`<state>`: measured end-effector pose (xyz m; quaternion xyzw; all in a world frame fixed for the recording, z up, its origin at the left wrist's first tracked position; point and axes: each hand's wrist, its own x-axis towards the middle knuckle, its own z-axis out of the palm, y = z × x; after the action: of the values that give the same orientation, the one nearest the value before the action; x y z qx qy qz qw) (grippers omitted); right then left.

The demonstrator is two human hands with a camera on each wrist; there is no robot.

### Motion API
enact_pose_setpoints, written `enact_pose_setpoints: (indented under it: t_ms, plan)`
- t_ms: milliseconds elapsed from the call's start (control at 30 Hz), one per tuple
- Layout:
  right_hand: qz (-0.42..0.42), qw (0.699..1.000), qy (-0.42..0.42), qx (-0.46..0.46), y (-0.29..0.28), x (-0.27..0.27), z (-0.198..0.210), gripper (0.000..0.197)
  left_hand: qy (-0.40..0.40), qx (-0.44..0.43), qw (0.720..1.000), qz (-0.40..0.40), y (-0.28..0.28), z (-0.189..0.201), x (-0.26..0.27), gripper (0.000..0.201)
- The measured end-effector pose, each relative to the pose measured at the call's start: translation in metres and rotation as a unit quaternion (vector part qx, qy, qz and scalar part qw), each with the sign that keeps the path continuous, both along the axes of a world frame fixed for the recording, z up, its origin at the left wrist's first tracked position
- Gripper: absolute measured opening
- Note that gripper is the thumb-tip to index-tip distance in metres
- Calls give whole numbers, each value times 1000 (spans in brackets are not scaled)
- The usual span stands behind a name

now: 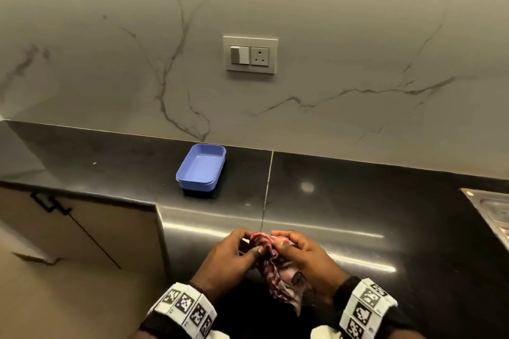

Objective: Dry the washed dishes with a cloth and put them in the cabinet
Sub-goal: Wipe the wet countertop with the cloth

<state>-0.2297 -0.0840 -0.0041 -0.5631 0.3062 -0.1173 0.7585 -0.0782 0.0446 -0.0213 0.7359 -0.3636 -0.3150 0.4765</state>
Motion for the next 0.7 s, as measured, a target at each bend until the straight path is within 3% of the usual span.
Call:
enact_pose_setpoints:
  t_ms: [133, 233, 367, 500, 633, 700]
  plan:
    - [13, 998, -25, 47, 11, 49, 3, 50, 148, -14, 985, 90, -8, -1, 51, 41]
    - [-13, 1000, -2, -14, 18, 93, 8, 52, 187, -10, 973, 133, -13, 6, 90, 47]
    - [-56, 998, 4, -38, 15, 161, 28, 45, 202, -46, 965, 160, -6, 22, 132, 22]
    - [-109, 991, 3, -77, 0, 229, 42, 38, 90, -26, 978, 186, 15, 5, 156, 7]
    - [-127, 985, 19, -115, -22, 293, 39, 33, -35, 51, 989, 135, 38, -15, 165, 29]
    - [-87, 987, 41, -129, -29, 308, 42, 36, -59, 77, 987, 126, 46, -19, 165, 31]
